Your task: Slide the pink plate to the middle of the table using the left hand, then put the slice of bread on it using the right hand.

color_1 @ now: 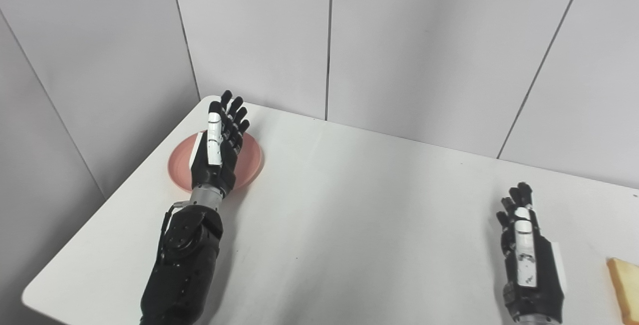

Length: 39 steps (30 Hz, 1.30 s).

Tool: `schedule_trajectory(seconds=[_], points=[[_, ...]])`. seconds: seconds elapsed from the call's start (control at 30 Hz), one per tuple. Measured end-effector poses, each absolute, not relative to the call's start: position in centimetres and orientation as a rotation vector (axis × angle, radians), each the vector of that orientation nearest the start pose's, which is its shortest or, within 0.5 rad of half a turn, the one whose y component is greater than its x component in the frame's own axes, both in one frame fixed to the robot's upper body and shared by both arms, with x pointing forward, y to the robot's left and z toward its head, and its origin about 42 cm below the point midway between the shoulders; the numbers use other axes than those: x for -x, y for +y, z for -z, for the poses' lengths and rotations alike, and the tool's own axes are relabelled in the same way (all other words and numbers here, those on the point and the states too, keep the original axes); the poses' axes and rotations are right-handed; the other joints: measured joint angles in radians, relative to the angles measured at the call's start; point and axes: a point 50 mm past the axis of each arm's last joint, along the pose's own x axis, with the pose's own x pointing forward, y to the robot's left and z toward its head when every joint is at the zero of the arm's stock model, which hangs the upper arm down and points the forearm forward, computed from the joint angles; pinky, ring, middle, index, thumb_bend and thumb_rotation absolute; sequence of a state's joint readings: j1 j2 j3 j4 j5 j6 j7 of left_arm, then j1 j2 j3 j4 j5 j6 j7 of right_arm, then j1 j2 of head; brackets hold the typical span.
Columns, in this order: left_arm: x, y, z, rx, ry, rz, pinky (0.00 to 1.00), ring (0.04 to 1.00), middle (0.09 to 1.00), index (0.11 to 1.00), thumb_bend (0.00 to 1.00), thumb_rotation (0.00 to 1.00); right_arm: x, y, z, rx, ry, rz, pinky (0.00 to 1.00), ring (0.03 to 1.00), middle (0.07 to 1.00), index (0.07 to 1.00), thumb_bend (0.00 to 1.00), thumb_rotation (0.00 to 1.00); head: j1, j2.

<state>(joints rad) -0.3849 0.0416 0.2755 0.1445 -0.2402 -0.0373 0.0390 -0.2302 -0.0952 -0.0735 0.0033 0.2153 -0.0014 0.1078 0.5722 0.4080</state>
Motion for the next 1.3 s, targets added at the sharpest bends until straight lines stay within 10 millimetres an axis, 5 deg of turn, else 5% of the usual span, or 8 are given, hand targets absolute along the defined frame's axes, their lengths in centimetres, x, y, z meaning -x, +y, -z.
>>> schedule_trajectory(seconds=[0.57,0.9,1.13,1.3], points=[[-39.2,33.3,-19.1,0.154,-0.343,-0.408,0.93,0.89,0.868,0.884,0.73,1.0,-35.3,-24.0,-17.3,-0.107,-0.239,-0.111,1.0,1.0,1.0,1.0,0.55,0.91,0.023,-0.011],[-39.0,35.1,-18.6,0.112,-0.338,-0.493,0.97,0.867,0.852,0.859,0.72,1.0,-35.4,-23.9,-17.2,-0.104,-0.233,-0.118,1.0,1.0,1.0,1.0,0.57,0.88,0.028,-0.02],[-38.8,37.0,-17.4,0.103,-0.292,-0.559,0.82,0.826,0.824,0.829,0.74,1.0,-35.4,-24.0,-17.2,-0.098,-0.232,-0.109,1.0,1.0,1.0,1.0,0.57,0.87,0.032,-0.025],[-38.8,37.9,-16.4,0.071,-0.254,-0.597,0.81,0.817,0.821,0.818,0.75,1.0,-35.5,-24.0,-17.3,-0.108,-0.235,-0.111,1.0,1.0,1.0,1.0,0.56,0.88,0.043,-0.034]])
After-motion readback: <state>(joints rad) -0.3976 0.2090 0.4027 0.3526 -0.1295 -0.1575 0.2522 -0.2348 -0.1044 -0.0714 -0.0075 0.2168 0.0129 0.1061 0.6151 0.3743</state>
